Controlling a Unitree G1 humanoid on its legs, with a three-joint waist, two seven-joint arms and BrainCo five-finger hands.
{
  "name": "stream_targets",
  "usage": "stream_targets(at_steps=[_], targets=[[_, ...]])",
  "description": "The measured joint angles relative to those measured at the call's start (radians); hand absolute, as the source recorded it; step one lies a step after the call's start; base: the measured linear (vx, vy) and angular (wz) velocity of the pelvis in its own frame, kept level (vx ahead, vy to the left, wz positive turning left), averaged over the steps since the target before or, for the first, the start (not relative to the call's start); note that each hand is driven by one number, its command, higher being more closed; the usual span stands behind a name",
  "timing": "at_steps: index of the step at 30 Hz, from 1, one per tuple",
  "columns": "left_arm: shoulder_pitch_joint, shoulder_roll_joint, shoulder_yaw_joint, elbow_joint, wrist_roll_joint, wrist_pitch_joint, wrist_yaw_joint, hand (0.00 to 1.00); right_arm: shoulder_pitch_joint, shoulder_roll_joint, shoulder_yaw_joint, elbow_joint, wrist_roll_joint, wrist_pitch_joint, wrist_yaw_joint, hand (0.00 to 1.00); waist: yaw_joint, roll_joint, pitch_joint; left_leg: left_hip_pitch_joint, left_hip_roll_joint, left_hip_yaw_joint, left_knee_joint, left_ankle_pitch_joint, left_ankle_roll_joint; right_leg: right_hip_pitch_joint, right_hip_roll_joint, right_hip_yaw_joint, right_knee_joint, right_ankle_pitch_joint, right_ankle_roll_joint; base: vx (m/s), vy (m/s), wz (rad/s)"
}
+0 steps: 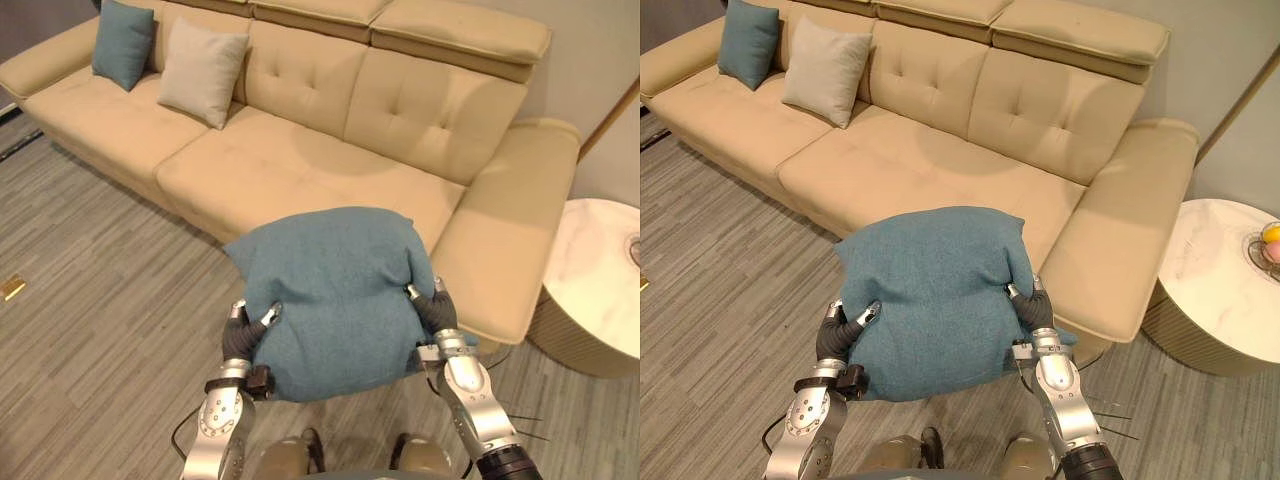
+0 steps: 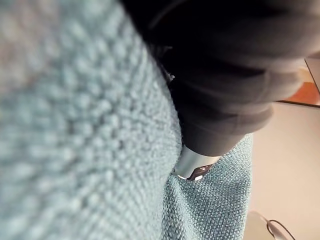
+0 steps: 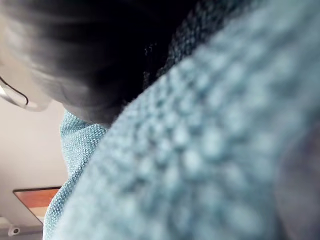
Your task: Pick up cushions and gather them together orderly.
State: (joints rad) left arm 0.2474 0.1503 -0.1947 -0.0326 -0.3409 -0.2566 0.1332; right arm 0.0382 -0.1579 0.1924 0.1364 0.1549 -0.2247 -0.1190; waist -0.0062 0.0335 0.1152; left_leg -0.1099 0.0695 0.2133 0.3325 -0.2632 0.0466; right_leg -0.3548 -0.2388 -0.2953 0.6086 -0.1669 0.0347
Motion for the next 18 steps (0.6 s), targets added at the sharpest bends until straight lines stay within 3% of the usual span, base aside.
stream_targets(at_steps=[2, 5, 7, 8, 9, 11, 12, 13, 14, 16, 18], targets=[[-0.005, 0.011, -0.003, 0.001, 0.000, 0.000, 0.000, 1.00, 0.003, -0.002, -0.003, 0.000, 0.000, 0.000, 0.008, 1.00, -0.014, 0.000, 0.000, 0.050, 0.001, -0.015, -0.037, -0.010, -0.011, -0.008, 0.049, -0.013, -0.175, 0.025, 0.002, 0.34, -0.014, 0.33], [-0.034, 0.015, -0.015, 0.008, 0.007, 0.001, -0.002, 1.00, 0.015, -0.002, -0.027, 0.000, 0.000, 0.000, 0.015, 1.00, -0.038, -0.008, -0.002, 0.119, -0.001, -0.036, -0.075, -0.028, -0.059, -0.024, 0.100, -0.030, -0.450, 0.174, 0.004, 0.42, -0.096, 0.41], [-0.046, 0.021, -0.043, 0.024, 0.024, 0.001, -0.009, 1.00, 0.063, -0.002, -0.049, -0.005, 0.000, 0.000, 0.016, 1.00, -0.047, -0.037, -0.021, 0.188, -0.008, -0.056, -0.072, -0.085, -0.125, -0.025, 0.103, -0.028, -0.463, 0.294, -0.086, 0.57, -0.217, 0.50], [-0.046, 0.009, -0.042, 0.035, 0.030, 0.005, -0.016, 1.00, 0.077, -0.005, -0.055, -0.005, 0.001, 0.001, 0.018, 1.00, -0.050, -0.024, -0.027, 0.203, 0.010, -0.061, -0.070, -0.096, -0.143, -0.026, 0.106, -0.039, -0.431, 0.342, -0.104, 0.65, -0.252, 0.36], [-0.048, -0.014, -0.040, 0.055, 0.038, 0.010, -0.026, 1.00, 0.086, -0.008, -0.068, -0.004, 0.001, 0.007, 0.021, 1.00, -0.057, 0.029, -0.046, 0.170, 0.082, -0.060, 0.026, -0.095, -0.190, -0.026, 0.161, -0.069, -0.395, 0.270, -0.117, 0.53, -0.211, 0.03], [-0.053, -0.019, -0.031, 0.067, 0.038, 0.010, -0.026, 1.00, 0.076, -0.005, -0.074, -0.005, 0.000, 0.012, 0.032, 1.00, -0.053, 0.035, -0.045, 0.075, 0.150, -0.040, 0.251, -0.036, -0.259, 0.000, 0.213, -0.061, -0.409, 0.249, -0.139, 0.49, -0.211, -0.38], [-0.054, -0.030, -0.029, 0.088, 0.038, 0.013, -0.030, 1.00, 0.078, -0.012, -0.075, -0.005, 0.001, 0.012, 0.032, 1.00, -0.036, 0.038, -0.042, 0.005, 0.210, -0.019, 0.459, 0.019, -0.264, 0.051, 0.261, -0.034, -0.447, 0.242, -0.146, 0.54, -0.216, -0.87], [-0.052, -0.043, -0.030, 0.110, 0.038, 0.014, -0.037, 1.00, 0.085, -0.015, -0.076, -0.005, 0.001, 0.014, 0.031, 1.00, -0.028, 0.038, -0.038, -0.032, 0.249, 0.001, 0.612, 0.015, -0.256, 0.126, 0.297, -0.004, -0.498, 0.241, -0.146, 0.62, -0.195, -0.91], [-0.050, -0.048, -0.029, 0.117, 0.038, 0.014, -0.038, 1.00, 0.087, -0.017, -0.077, -0.007, 0.001, 0.014, 0.031, 1.00, -0.028, 0.036, -0.036, -0.043, 0.260, 0.019, 0.652, 0.006, -0.240, 0.162, 0.306, 0.012, -0.519, 0.241, -0.146, 0.46, -0.104, -0.83], [-0.058, -0.050, -0.025, 0.115, 0.038, 0.012, -0.040, 1.00, 0.087, -0.021, -0.079, -0.053, 0.001, 0.013, 0.031, 1.00, -0.029, 0.031, -0.031, -0.093, 0.267, 0.109, 0.620, -0.047, -0.149, 0.241, 0.311, 0.098, -0.582, 0.239, -0.147, 0.44, -0.028, -0.87], [-0.069, -0.050, -0.007, 0.115, 0.038, 0.012, -0.045, 1.00, 0.084, -0.020, -0.079, -0.079, 0.001, 0.012, 0.031, 1.00, -0.016, 0.031, -0.029, -0.124, 0.259, 0.113, 0.485, -0.066, -0.127, 0.262, 0.311, 0.172, -0.597, 0.238, -0.145, 0.34, 0.043, -1.07]])
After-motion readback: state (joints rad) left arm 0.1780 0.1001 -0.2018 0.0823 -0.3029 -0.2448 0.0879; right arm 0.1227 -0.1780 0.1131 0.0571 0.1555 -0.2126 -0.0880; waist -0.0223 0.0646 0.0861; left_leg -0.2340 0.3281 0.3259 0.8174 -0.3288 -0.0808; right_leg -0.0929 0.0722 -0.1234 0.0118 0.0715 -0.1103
